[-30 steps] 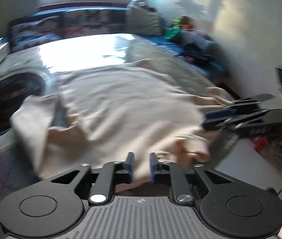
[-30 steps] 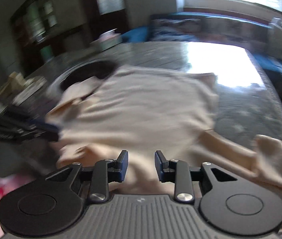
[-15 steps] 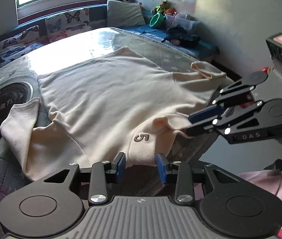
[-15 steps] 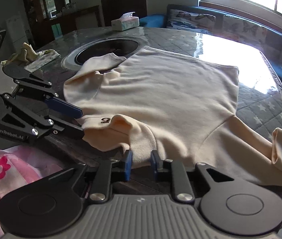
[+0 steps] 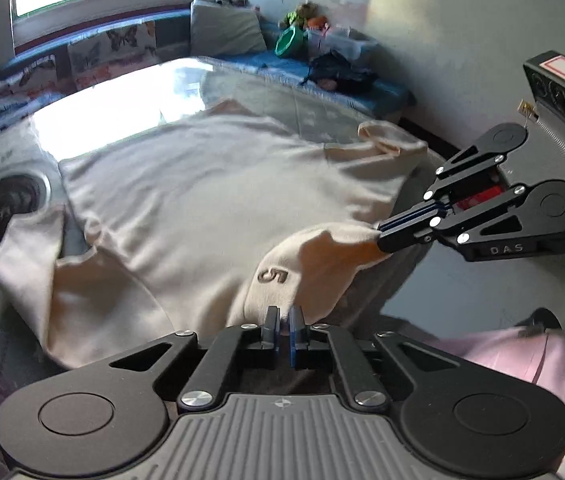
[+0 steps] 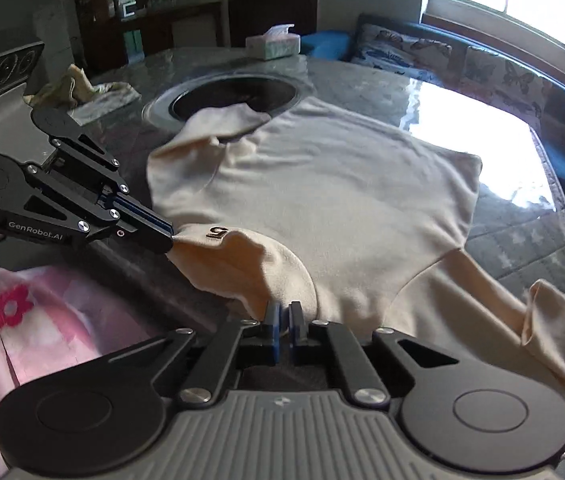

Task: Fold clothes

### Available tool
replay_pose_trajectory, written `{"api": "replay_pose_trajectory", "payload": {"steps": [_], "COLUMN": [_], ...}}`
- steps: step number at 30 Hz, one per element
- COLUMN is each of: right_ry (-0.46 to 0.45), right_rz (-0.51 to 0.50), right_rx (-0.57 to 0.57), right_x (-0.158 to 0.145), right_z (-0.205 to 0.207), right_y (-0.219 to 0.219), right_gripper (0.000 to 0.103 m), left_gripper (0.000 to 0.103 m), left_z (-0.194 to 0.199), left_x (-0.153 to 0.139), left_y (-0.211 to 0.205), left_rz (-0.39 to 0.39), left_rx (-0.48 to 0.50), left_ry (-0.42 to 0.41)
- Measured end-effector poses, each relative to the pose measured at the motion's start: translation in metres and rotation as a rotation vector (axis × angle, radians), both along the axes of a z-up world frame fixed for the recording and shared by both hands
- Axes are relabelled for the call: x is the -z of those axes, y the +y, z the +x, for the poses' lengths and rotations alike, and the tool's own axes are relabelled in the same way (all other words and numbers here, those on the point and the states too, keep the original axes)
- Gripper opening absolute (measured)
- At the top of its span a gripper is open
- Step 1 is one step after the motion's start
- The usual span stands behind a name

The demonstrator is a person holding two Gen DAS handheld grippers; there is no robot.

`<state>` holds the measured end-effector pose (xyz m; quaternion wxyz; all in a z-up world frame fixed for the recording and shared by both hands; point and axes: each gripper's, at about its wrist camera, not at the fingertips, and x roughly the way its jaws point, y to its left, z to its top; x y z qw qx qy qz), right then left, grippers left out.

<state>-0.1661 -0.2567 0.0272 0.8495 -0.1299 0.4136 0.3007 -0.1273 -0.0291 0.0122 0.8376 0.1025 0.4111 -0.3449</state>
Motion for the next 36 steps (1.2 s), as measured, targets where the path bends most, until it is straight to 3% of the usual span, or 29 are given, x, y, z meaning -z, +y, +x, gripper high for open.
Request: {"api": "replay_pose_trajectory", "payload": {"steps": [4, 11, 19, 23, 29, 32, 36], "right_ry": [0.02, -0.034, 0.068, 0.079, 0.025, -0.006, -0.018], "right_rz": [0.035, 0.063, 0.069, 0.076, 0.093, 0.089, 0.093], "right_rx": [-0.059, -0.014, -0.058, -0.078, -0.013, 0.057, 0.138], "right_x": [-0.008, -0.013, 0.023, 0.02, -0.001, -0.006, -0.007], "right_z": [-0.002, 0.024, 0.038, 0.041, 0.075, 0.101, 0.134], "right_y": [-0.001, 0.002, 0.019, 0.018, 0.003, -0.009, -0.026], "right_gripper": [0.008, 0.009, 0.013, 0.015, 0.018, 0.018, 0.02], "left_gripper": [0.008, 0.008, 0.008, 0.011, 0.012, 0.011, 0.012], "left_z": [-0.002, 0.019, 0.045, 0.052, 0.084, 0.1, 0.113], "left_x": [-0.003, -0.017, 0.014, 0.019, 0.006, 0.008, 0.014], "left_y": [0.005, 0.012, -0.001, 0.002, 0.027, 0.041, 0.056], "left_rz": [-0.012, -0.04, -0.043, -0.037, -0.079, -0.065, -0.04], "left_rx": [0.016, -0.03, -0.058, -0.074, -0.222, -0.325, -0.392], "left_ry": [0.004, -0.054, 0.022, 0.047, -0.021, -0.061, -0.08]}}
